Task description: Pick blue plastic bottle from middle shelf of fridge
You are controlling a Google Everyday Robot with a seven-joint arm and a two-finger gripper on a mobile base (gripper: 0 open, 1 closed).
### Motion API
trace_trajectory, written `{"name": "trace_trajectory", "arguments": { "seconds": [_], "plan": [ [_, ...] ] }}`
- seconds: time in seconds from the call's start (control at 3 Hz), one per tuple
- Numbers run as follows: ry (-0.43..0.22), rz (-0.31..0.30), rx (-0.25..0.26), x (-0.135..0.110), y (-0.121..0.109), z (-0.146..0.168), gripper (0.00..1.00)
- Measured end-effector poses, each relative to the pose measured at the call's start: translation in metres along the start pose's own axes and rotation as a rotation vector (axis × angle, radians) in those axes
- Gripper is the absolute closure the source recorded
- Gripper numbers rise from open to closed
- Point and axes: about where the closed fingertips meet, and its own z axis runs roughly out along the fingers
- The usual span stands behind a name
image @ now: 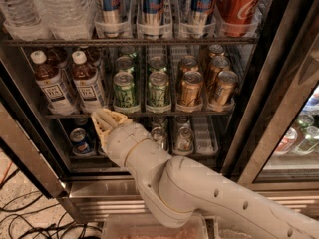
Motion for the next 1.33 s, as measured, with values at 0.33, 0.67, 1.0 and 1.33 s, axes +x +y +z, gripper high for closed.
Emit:
{"name": "trace_trajectory", "arguments": {
  "seconds": [0.33,0.67,1.0,1.33],
  "plan": [
    [0.000,0.000,0.000,0.0000,0.0000,0.0000,0.72],
    [0.000,0.000,0.000,0.0000,0.0000,0.0000,0.63],
    [0.000,0.000,0.000,0.0000,0.0000,0.0000,0.57],
    [0.000,0.000,0.000,0.0000,0.0001,0.0000,0.51]
  ]
}}
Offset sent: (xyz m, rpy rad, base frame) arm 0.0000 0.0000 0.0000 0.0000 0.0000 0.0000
